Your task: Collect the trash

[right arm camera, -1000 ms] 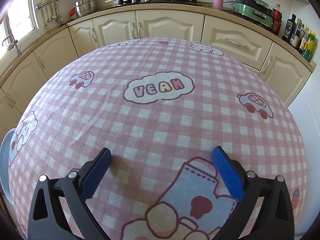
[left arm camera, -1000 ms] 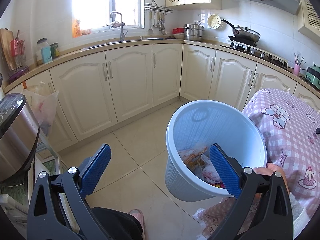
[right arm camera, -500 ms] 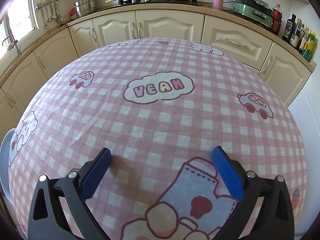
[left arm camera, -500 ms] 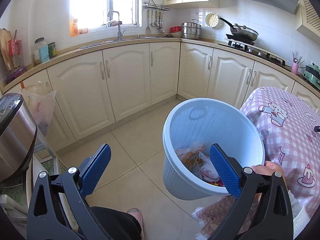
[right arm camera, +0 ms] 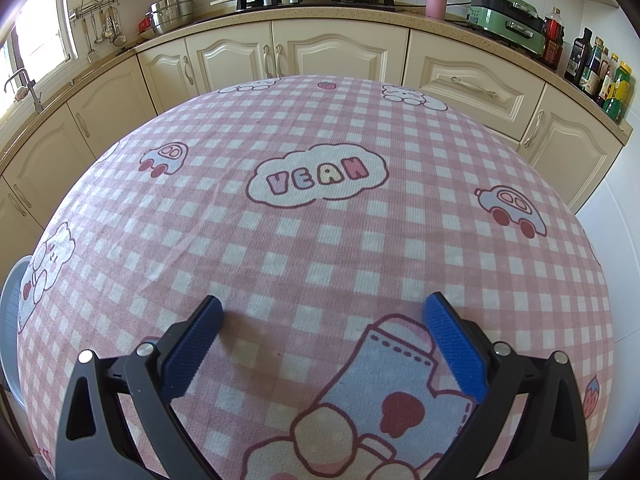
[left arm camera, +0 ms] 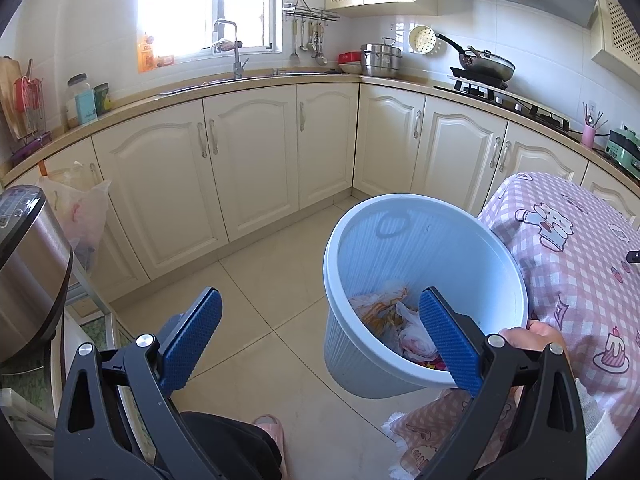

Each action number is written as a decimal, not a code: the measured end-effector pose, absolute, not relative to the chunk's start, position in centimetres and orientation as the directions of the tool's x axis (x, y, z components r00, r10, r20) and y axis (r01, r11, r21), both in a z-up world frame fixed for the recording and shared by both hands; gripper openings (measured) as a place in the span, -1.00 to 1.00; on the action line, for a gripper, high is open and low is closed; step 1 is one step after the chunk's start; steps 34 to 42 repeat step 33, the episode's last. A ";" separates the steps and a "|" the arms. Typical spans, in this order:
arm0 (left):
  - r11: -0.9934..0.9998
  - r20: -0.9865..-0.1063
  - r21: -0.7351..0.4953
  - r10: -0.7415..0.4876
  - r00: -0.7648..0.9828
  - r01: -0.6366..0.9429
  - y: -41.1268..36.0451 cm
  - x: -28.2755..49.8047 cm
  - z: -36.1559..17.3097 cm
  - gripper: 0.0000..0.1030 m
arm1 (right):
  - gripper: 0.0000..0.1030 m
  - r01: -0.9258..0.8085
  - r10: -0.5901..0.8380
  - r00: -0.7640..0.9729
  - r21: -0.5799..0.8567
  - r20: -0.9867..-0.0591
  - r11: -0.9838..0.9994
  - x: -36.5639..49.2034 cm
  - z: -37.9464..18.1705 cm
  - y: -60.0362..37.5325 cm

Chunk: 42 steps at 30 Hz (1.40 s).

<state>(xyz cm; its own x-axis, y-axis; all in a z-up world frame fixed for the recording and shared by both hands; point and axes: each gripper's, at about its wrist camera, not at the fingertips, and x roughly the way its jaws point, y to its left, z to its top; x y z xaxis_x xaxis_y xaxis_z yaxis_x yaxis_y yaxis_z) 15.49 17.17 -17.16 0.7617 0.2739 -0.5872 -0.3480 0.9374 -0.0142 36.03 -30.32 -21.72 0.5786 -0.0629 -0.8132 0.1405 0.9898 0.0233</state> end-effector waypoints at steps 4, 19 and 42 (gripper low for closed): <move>0.938 -0.588 -0.014 0.273 0.761 -0.347 17.1 15.5 -17.2 0.85 | 0.92 0.140 -0.063 0.579 0.023 -0.813 0.990 36.0 -21.7 -30.3; 0.939 -0.589 -0.017 0.268 0.762 -0.344 17.1 15.5 -17.4 0.85 | 0.92 0.140 -0.063 0.579 0.023 -0.813 0.990 36.0 -21.7 -30.3; 0.938 -0.606 -0.034 0.255 0.754 -0.345 17.3 15.6 -17.6 0.85 | 0.92 0.141 -0.063 0.579 0.023 -0.813 0.990 36.0 -21.7 -30.3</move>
